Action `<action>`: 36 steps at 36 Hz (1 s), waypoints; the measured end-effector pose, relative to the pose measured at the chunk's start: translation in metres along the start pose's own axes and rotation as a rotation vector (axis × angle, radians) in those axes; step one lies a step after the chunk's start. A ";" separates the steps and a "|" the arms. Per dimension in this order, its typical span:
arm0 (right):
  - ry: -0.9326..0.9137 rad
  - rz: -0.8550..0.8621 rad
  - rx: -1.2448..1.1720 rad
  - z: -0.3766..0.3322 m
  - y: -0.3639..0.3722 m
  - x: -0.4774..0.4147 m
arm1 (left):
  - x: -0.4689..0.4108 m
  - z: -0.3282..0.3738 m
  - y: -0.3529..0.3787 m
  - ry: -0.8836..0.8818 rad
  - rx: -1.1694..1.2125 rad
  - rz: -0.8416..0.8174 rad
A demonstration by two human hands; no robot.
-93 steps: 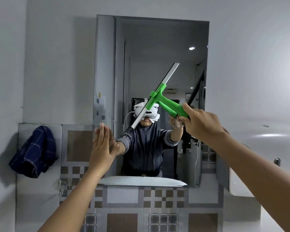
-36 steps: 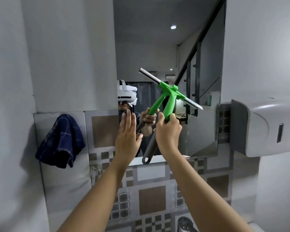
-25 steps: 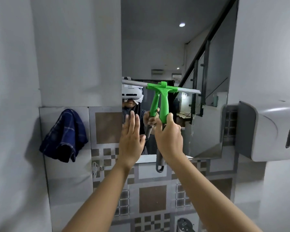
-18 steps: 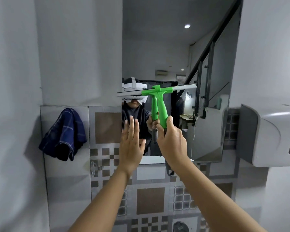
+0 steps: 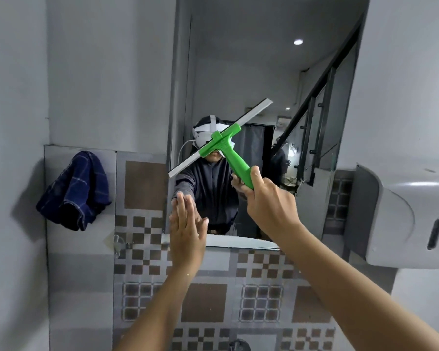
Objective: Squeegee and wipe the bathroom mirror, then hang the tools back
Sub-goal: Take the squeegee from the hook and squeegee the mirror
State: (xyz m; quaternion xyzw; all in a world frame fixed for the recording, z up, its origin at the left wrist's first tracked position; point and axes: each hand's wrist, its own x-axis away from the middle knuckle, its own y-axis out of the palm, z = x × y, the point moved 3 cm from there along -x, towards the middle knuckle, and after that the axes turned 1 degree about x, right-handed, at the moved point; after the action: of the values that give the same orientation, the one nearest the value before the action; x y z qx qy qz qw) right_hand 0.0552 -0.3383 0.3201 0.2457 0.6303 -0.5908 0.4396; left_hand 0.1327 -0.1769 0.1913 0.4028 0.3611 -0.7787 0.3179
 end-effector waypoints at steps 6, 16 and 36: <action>-0.112 0.035 0.211 0.030 -0.015 -0.009 | 0.002 -0.001 -0.001 0.036 0.016 0.009; -0.147 0.036 0.162 0.066 -0.026 0.002 | 0.002 0.002 -0.005 0.034 0.046 -0.002; 0.079 -0.044 0.128 0.118 0.001 0.069 | -0.010 0.003 -0.023 0.085 -0.127 -0.047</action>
State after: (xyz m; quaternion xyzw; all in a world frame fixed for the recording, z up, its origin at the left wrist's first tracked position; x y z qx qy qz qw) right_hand 0.0530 -0.4660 0.2708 0.2826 0.6135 -0.6292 0.3845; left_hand 0.1184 -0.1651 0.2081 0.4057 0.4324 -0.7436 0.3089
